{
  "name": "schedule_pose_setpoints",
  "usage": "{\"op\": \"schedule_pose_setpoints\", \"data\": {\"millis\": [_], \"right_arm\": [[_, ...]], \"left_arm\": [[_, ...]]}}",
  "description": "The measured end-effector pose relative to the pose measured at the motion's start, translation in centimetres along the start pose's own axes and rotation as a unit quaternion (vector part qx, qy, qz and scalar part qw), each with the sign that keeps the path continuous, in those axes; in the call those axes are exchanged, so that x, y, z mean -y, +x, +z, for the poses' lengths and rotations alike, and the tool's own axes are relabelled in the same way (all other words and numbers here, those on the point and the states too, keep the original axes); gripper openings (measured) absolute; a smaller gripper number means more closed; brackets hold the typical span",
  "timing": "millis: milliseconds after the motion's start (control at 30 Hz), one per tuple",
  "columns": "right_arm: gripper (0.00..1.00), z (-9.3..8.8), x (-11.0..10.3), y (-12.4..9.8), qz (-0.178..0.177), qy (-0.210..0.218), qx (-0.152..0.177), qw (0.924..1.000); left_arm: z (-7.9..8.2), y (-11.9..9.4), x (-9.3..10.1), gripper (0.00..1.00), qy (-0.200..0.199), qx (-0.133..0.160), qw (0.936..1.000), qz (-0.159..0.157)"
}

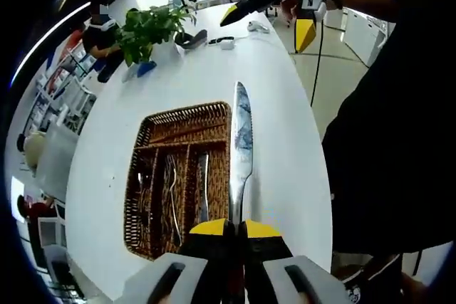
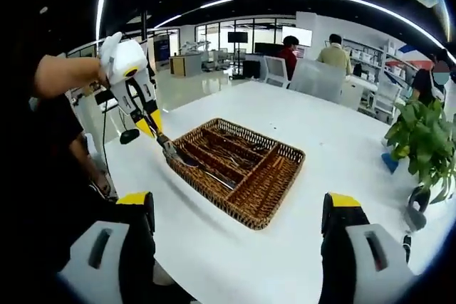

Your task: Arrange the knives, forks, and spoons in their matching storage slots by inserting each utensil handle-first until every utensil is classified and aligned in the correct compartment

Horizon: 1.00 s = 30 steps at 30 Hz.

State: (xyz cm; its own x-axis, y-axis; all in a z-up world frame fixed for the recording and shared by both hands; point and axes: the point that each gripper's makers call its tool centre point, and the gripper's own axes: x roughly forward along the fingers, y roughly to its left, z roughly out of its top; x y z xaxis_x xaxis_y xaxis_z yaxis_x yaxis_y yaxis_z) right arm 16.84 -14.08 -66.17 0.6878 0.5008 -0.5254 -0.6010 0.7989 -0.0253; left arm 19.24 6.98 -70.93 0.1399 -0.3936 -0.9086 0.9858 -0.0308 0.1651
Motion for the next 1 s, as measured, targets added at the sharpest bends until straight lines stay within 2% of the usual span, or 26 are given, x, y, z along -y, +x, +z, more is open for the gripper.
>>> {"op": "schedule_pose_setpoints", "data": {"millis": [400, 1000], "right_arm": [[1.00, 0.6, 0.4, -0.4, -0.008, 0.004, 0.000, 1.0000], [1.00, 1.3, 1.6, 1.1, -0.023, 0.023, -0.004, 0.9995]], "left_arm": [[0.1, 0.4, -2.5, 0.05, 0.002, -0.002, 1.0000, 0.005], [-1.8, 1.1, -6.9, 0.05, -0.019, -0.002, 0.9996, 0.022]]}}
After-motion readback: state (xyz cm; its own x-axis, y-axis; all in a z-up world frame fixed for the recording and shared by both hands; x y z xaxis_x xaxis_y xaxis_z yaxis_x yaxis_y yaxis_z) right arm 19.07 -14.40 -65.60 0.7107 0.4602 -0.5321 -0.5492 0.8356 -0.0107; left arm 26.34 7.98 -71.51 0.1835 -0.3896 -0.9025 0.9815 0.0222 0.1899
